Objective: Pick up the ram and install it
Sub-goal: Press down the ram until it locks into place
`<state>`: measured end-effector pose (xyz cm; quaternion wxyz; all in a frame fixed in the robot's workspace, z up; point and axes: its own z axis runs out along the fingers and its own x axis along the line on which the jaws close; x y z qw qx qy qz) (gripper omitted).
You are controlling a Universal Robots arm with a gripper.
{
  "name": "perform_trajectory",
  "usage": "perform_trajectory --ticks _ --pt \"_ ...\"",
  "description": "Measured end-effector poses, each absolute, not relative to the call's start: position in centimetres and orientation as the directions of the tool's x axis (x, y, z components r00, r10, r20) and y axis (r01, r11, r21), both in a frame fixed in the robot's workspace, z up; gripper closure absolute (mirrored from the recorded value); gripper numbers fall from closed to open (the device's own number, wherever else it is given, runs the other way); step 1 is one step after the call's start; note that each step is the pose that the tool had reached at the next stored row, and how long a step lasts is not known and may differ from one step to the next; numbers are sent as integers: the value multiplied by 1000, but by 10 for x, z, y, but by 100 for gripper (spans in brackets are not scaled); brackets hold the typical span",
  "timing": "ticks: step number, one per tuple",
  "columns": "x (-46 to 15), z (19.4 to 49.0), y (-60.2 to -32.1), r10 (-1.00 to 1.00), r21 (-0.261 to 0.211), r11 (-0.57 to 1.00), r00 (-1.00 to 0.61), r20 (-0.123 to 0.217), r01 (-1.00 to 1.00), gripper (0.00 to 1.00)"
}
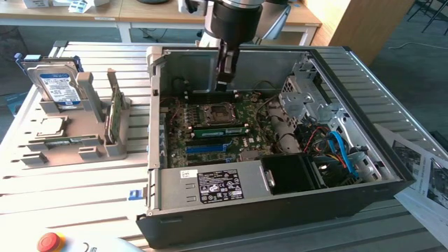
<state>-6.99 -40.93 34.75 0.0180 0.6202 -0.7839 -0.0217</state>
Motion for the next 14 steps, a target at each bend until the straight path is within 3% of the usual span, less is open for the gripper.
perform_trajectory --ticks 14 --pt "-70 347 -409 -903 56 429 -430 1 -901 89"
